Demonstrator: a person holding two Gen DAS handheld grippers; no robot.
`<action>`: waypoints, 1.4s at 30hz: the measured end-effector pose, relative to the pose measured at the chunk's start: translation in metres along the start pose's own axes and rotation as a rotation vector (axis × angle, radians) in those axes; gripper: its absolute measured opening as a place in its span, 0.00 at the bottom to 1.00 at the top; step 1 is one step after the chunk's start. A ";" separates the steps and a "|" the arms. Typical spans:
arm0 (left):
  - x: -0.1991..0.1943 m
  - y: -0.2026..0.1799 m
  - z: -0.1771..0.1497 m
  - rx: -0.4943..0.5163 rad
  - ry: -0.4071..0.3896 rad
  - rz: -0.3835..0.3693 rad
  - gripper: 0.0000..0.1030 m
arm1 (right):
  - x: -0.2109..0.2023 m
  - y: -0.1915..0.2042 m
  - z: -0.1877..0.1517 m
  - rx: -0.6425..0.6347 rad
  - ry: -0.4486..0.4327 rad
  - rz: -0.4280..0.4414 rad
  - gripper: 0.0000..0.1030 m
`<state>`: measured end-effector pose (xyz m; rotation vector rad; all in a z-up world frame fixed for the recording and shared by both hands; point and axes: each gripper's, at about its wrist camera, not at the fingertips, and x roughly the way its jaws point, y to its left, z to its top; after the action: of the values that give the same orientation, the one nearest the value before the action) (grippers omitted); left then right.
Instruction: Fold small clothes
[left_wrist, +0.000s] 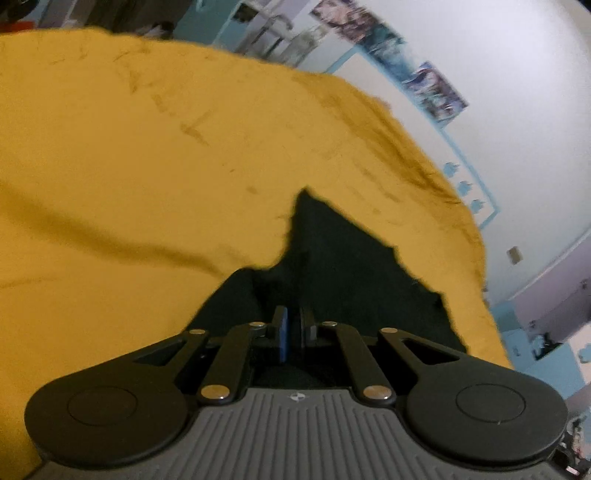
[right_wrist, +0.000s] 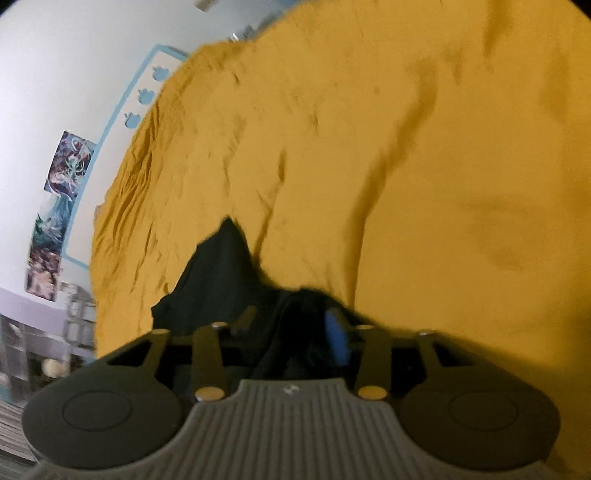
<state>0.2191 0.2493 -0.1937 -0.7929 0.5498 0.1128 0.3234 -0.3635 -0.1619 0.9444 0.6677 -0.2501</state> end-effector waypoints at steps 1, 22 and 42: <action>0.001 -0.006 0.003 0.012 0.002 -0.028 0.07 | -0.003 0.007 0.000 -0.051 -0.018 0.009 0.41; 0.048 -0.031 0.004 0.142 0.213 -0.077 0.30 | 0.000 0.032 -0.025 -0.293 0.156 0.049 0.60; -0.179 0.071 -0.080 0.271 0.163 -0.179 0.55 | -0.232 -0.124 -0.052 -0.757 0.362 0.375 0.75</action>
<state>0.0113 0.2622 -0.1946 -0.5859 0.6299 -0.1900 0.0630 -0.4119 -0.1201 0.3625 0.8136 0.4956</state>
